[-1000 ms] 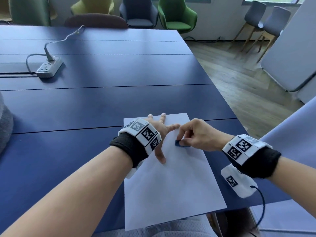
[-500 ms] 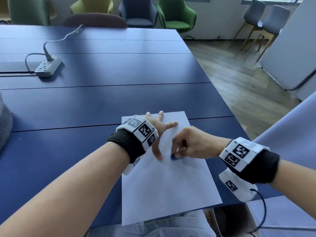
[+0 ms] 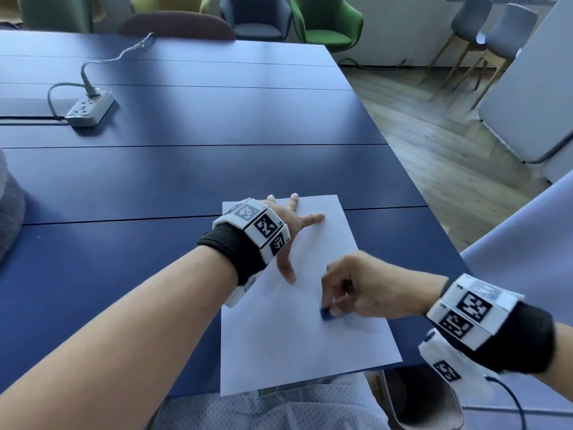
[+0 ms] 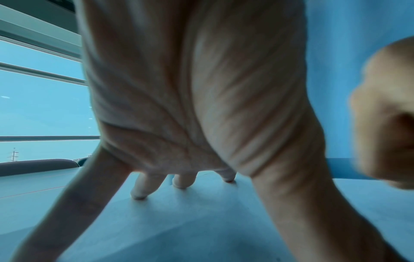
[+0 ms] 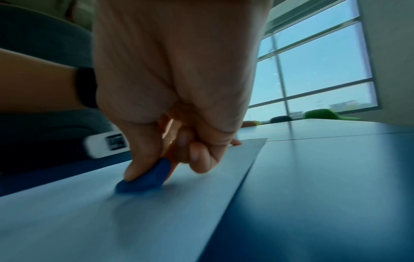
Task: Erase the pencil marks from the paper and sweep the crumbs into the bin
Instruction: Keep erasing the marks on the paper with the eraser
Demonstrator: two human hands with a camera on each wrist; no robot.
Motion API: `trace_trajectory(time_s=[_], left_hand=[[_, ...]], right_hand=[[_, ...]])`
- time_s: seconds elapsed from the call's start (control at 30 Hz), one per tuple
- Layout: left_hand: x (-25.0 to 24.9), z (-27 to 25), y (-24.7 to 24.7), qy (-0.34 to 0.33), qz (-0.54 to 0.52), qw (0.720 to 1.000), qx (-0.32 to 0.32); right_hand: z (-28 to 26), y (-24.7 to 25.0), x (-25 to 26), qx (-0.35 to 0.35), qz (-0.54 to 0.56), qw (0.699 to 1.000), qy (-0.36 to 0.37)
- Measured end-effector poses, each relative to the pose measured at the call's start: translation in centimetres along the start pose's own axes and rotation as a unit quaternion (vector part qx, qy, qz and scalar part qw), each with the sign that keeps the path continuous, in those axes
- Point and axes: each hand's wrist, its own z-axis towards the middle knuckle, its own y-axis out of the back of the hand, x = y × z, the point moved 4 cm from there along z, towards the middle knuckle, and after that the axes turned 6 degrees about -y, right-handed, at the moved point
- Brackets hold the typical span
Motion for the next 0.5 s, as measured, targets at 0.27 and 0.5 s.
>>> trace_trajectory(time_s=[0.27,0.5], left_hand=[[-0.1,0.0,0.2,0.001,0.007,1.000,0.001],[0.1,0.2,-0.1,-0.005,0.006,1.000,0.009]], right_hand=[[0.2,0.9,-0.7,-0.055,0.014,0.998,-0.012],[3.4,4.7,-0.6,-0.135,0.000,0.990,-0.046]])
